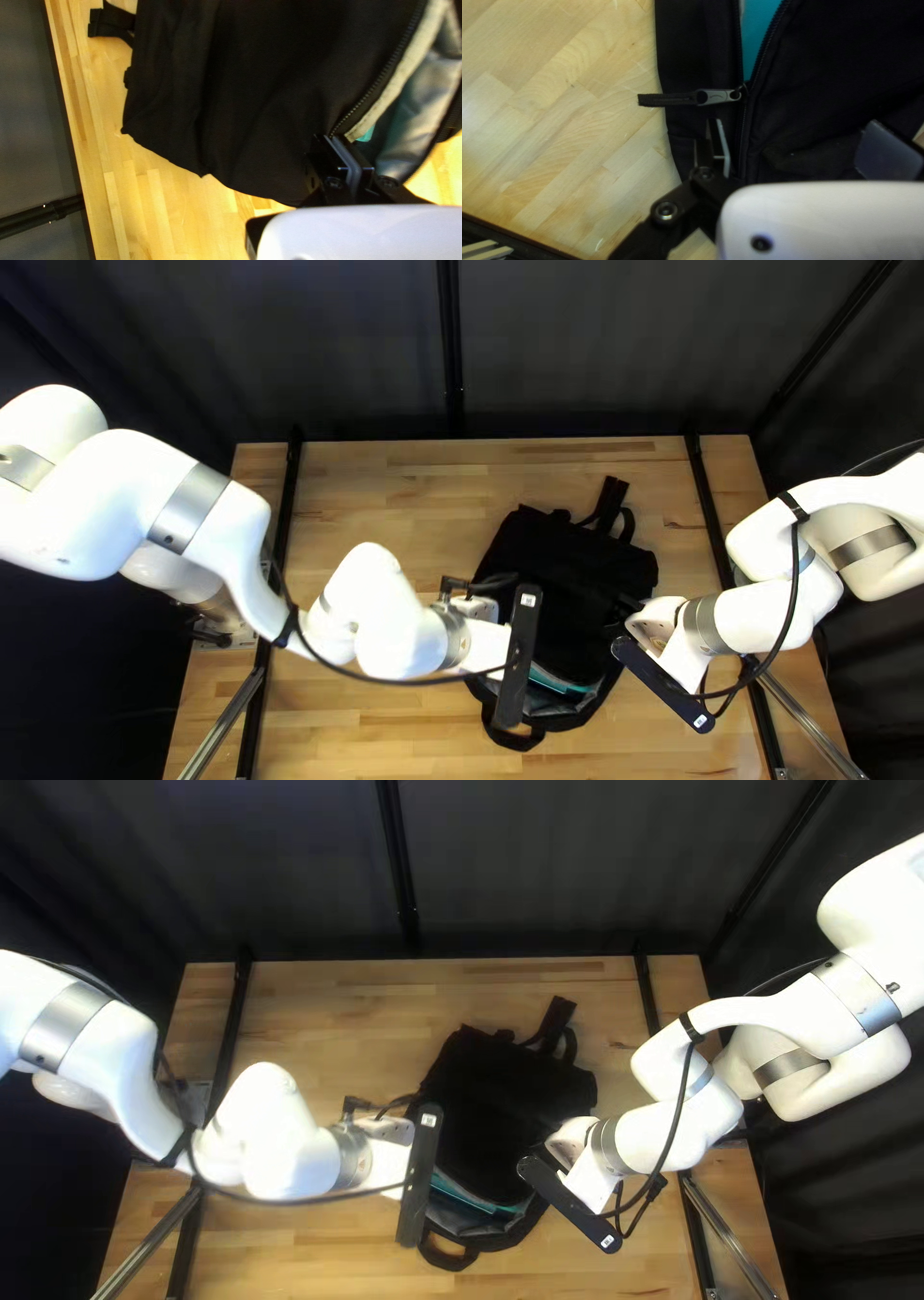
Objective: Remove a lunch box from a kids backpack
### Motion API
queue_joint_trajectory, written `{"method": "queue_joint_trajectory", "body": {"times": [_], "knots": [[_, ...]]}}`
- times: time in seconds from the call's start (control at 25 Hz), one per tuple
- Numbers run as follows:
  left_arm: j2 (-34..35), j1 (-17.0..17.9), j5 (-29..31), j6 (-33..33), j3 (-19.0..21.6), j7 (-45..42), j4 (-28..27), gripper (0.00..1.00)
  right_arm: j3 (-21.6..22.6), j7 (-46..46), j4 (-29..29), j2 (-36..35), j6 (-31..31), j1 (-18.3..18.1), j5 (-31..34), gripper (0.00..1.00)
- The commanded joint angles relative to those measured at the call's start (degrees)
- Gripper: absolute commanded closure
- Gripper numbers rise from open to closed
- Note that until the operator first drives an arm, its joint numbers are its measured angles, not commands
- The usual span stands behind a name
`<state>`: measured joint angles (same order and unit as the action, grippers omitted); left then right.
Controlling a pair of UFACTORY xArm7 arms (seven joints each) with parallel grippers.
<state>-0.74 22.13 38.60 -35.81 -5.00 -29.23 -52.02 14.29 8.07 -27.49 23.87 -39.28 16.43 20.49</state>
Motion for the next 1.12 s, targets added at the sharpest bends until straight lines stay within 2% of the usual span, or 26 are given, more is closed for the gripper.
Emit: {"method": "queue_joint_trajectory", "body": {"times": [0.04, 0.4, 0.84, 1.12], "knots": [[0.6, -1.4, 0.2, 1.7, -1.3, 0.6, 1.8, 1.0, 0.2, -0.1, -0.2, 0.1, -0.5, 0.2, -0.1, 0.0], [1.3, -3.2, -0.8, 2.6, -3.3, 3.6, 2.4, 1.0, 1.1, -1.0, -0.4, 0.2, -1.4, 0.5, 0.0, 0.0], [-1.4, -5.6, -2.1, 6.2, -5.4, 6.1, 1.5, 1.0, 3.3, -2.2, -6.7, -6.7, -1.7, -0.2, 2.6, 0.0], [-0.9, -6.4, -1.3, 7.6, -6.3, 5.7, 2.4, 1.0, 4.4, -4.7, -6.1, -5.2, -3.0, -0.9, 4.7, 0.0]]}}
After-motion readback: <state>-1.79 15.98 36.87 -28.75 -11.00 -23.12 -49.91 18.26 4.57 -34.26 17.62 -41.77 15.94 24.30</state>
